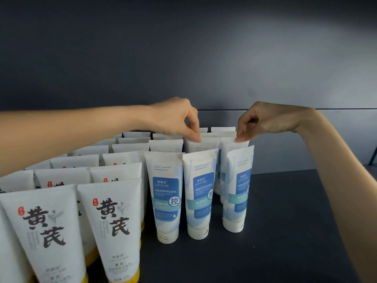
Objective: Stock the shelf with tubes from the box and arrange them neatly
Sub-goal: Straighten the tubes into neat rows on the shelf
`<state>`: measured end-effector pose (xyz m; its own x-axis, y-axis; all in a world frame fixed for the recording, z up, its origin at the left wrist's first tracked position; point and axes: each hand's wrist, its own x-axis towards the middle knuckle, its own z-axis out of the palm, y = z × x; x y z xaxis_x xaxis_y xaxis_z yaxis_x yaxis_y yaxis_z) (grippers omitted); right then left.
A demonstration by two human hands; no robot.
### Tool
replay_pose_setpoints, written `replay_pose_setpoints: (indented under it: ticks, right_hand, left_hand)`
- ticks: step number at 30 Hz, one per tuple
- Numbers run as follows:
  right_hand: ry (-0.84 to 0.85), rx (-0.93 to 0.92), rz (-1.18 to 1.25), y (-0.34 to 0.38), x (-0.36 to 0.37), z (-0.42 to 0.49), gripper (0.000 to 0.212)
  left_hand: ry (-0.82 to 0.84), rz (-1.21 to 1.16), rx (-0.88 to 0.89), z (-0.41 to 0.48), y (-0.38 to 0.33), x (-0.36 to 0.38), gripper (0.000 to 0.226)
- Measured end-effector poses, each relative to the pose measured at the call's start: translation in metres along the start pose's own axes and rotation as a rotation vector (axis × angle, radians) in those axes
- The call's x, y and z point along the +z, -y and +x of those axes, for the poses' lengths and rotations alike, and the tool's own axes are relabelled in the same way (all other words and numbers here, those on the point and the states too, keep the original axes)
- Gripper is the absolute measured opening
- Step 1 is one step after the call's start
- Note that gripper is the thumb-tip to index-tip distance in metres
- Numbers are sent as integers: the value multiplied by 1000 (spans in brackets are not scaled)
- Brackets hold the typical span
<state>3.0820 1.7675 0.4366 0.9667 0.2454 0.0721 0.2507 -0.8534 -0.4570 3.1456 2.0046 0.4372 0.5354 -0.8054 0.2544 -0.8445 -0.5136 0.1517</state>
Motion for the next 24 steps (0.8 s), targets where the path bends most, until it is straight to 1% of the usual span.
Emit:
replay_pose_setpoints:
  ticks: [7,9,17,18,21,24]
  right_hand:
    - [38,30,16,-2,1,2,11]
    - [32,24,14,-2,1,3,7]
    - [19,17,-11,-3,1,3,9]
    - [17,16,-7,-2,1,3,11]
    - [5,23,-7,0,2,4,29]
    - [8,10,-19,3,2,2,36]
  left_hand:
    - [13,1,-9,0,1,2,13]
    - [9,0,-14,-1,1,2,12]
    - [1,-40,-7,-7,3,2,9]
    - [-2,-54,-6,-9,3,2,9]
    - [-29,-63,-5,-12,3,5,12]
    - [-50,-56,-5,-14,2,6,9]
